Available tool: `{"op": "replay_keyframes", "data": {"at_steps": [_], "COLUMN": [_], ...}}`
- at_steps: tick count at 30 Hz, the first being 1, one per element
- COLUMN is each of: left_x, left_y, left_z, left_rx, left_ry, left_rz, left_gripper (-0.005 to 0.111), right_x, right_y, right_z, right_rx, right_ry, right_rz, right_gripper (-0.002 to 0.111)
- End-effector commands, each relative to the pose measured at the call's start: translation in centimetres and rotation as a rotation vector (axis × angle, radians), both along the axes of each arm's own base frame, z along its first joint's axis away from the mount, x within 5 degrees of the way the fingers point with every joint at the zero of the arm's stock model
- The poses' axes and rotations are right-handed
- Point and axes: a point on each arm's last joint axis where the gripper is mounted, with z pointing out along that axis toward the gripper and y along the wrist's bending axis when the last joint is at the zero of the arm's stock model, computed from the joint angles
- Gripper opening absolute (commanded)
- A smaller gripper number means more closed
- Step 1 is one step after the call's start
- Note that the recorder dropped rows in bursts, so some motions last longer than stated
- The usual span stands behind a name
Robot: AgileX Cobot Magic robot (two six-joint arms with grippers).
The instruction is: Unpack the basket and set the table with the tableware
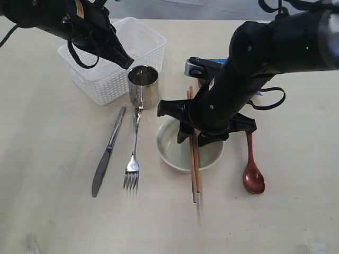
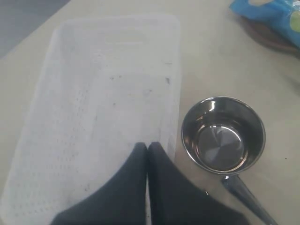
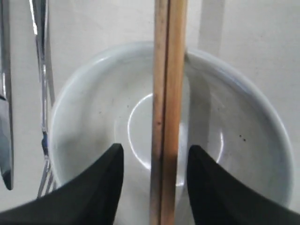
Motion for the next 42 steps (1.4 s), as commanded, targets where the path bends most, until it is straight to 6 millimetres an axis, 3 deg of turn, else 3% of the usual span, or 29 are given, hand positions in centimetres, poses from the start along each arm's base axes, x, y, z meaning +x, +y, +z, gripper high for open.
{"op": "replay_keyframes", "data": {"at_steps": [1,11,19,26,39,42], "left_x": [-0.1,-0.2,0.1,0.1,0.1,0.1], "left_y": [0.2,0.2,0.1,0.1,0.1,0.1], "left_z": [0.1,0.1,0.3,0.3,0.3,0.3], "left_rx": [-0.007,-0.011,-0.028,-0.032,-0.032,-0.032], "left_ry": [0.004,0.013,-0.023,-0.026,-0.026,-0.026], "left_rz": [0.011,0.016,0.009,0.01,0.01,0.01], "left_gripper": [0.0,0.0,0.0,0.0,0.0,0.0], "right_x": [-0.4,-2.8,-5.3,-8.5,-15.5,-17.5], "right_y": [-0.3,-3.0,-6.7,-9.3,-14.3,-16.0], "right_z": [2.6,8.4,15.2,19.3,24.5,26.3], "right_rx": [0.026,-0.025,-0.077,-0.003,0.164,0.23], "right_ry": [-0.064,-0.192,-0.548,-0.727,-1.016,-1.202], "right_rz": [0.039,0.142,0.233,0.204,0.128,0.09], "right_gripper": [0.042,0.042,0.042,0.042,0.042,0.042]}}
